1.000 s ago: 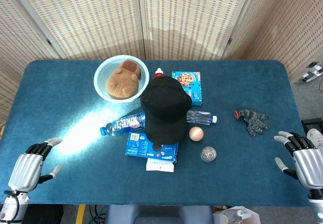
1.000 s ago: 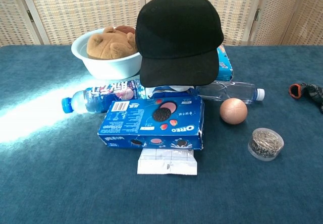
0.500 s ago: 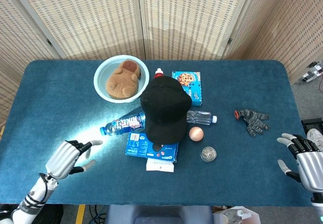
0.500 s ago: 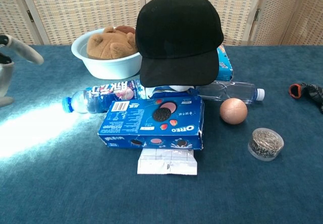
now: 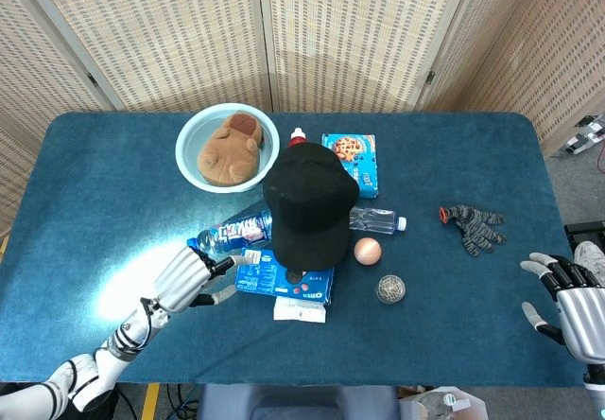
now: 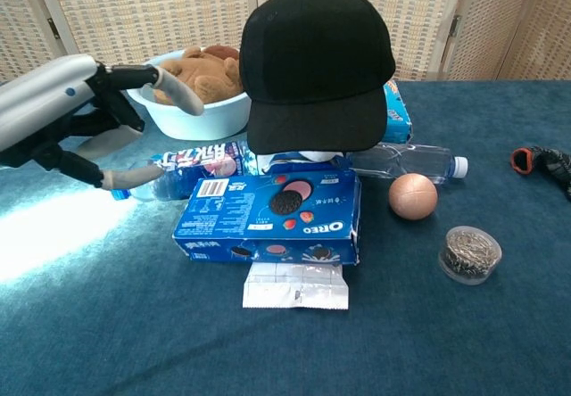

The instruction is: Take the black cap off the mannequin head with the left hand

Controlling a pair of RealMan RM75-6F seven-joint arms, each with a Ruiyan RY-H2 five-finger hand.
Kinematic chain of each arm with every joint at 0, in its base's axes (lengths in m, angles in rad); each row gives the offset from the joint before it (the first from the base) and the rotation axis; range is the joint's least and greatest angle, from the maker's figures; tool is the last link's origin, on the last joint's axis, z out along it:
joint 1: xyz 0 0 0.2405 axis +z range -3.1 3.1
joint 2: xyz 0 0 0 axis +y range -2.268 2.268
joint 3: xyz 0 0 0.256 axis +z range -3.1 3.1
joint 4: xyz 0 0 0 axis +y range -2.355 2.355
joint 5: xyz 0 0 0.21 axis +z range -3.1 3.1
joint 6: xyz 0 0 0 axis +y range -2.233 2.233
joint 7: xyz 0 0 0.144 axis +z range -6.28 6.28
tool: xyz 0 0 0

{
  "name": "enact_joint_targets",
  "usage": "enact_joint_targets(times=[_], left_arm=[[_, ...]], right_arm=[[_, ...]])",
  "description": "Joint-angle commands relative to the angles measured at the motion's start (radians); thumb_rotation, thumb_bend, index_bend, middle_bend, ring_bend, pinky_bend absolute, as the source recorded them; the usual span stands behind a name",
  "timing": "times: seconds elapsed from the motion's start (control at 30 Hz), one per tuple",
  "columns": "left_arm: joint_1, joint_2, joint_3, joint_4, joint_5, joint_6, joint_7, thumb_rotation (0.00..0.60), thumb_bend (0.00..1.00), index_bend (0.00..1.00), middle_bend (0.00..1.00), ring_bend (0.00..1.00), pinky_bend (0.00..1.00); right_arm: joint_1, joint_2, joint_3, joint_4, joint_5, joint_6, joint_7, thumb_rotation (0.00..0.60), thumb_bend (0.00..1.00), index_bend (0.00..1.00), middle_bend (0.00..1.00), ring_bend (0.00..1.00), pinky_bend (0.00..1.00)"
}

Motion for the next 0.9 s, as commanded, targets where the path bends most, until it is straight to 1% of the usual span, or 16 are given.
enact_joint_targets(times=[0.03, 0.2, 0.37, 0.6, 0.73, 0.9], left_arm=[[-0.048, -0.071, -0.015, 0.071, -0.012, 0.013, -0.019, 0.600, 0.23, 0.35, 1.00, 1.00, 1.00], [-0.100, -0.133, -0.009, 0.143, -0.020, -0.007, -0.010, 0.600, 0.23, 0.35, 1.00, 1.00, 1.00], [-0.152, -0.189, 0.000, 0.217, -0.012, -0.005, -0.012, 0.600, 0.23, 0.35, 1.00, 1.00, 1.00], [-0.215, -0.267, -0.005, 0.295, -0.026, 0.004, -0.017, 0.600, 0.23, 0.35, 1.00, 1.00, 1.00], [-0.246, -0.310, -0.011, 0.354, -0.033, 0.016, 0.002, 0.600, 0.23, 0.35, 1.00, 1.00, 1.00], [-0.271, -0.345, -0.023, 0.394, -0.059, 0.008, -0.003, 0.600, 0.23, 0.35, 1.00, 1.00, 1.00]], right_arm=[[0.000, 0.000, 0.000, -0.001, 0.001, -0.001, -0.001, 0.600, 0.28, 0.30, 0.24, 0.19, 0.29], [-0.003, 0.001, 0.002, 0.001, 0.006, 0.000, 0.002, 0.600, 0.28, 0.30, 0.24, 0.19, 0.29], [-0.007, 0.002, 0.000, 0.007, 0.011, -0.001, 0.007, 0.600, 0.28, 0.30, 0.24, 0.19, 0.29], [-0.015, 0.007, 0.000, 0.014, 0.015, 0.008, 0.017, 0.600, 0.28, 0.30, 0.24, 0.19, 0.29], [-0.022, 0.009, -0.002, 0.019, 0.018, 0.013, 0.025, 0.600, 0.28, 0.30, 0.24, 0.19, 0.29], [-0.030, 0.012, -0.002, 0.025, 0.022, 0.020, 0.033, 0.600, 0.28, 0.30, 0.24, 0.19, 0.29]])
